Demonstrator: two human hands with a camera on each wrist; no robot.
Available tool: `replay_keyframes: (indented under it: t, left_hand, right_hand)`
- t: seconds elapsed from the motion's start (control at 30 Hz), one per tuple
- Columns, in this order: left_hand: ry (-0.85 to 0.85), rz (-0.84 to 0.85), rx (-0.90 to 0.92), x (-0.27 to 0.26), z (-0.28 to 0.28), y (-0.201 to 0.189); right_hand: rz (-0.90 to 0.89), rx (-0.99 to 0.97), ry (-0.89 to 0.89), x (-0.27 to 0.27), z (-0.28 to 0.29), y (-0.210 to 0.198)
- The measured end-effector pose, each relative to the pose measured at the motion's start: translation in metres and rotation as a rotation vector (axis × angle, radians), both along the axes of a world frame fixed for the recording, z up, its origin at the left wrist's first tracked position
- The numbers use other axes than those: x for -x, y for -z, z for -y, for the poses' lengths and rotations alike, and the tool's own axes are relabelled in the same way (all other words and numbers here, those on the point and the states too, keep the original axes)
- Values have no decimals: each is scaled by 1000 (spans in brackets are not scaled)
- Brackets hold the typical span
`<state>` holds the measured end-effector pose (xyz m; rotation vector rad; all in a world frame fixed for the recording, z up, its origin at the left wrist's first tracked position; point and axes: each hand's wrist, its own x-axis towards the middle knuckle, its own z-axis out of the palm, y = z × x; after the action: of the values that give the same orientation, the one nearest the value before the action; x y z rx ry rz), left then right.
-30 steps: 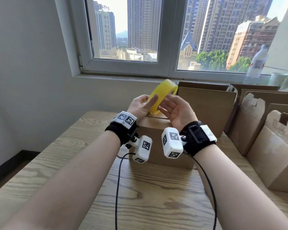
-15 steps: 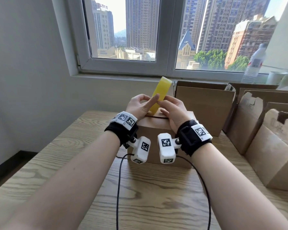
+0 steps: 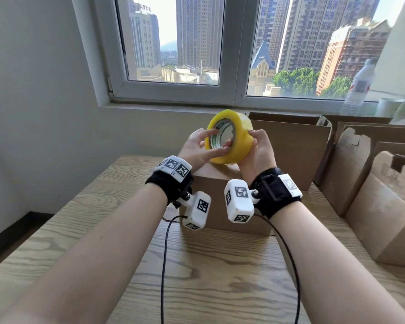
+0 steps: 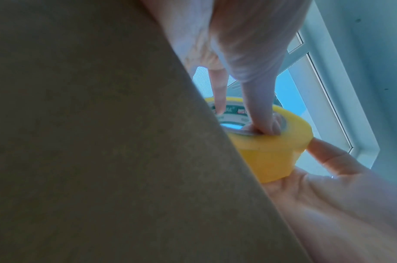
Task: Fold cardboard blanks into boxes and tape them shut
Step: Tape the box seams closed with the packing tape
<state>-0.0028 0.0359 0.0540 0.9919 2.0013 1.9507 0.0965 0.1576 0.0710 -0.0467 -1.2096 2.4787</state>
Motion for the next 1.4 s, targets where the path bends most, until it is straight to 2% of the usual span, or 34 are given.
replay_keyframes:
  t: [0.13,0.3,0.47,0.63,1.23,1.4]
  left_hand:
    - [-60,8,67,2,-4,2]
    - [-84,28,63,3,-4,1]
    - [-112,46,64,3,-3,1]
    - [-95,87,8,-1,-1,-4]
    - [-119,98,38,-3,-2,-5]
    - [-115,92,46,-3,-1,-6]
  right_hand:
    - [-15,-6,-10,-1,-2,0]
    - [-36,51,23,3,-3,2]
    - [-62,-20,14,1,-4,2]
    - [32,-166,138,5,3,3]
    - [41,-81,178,15,-3,5]
    - [29,-128,162,7,0,2]
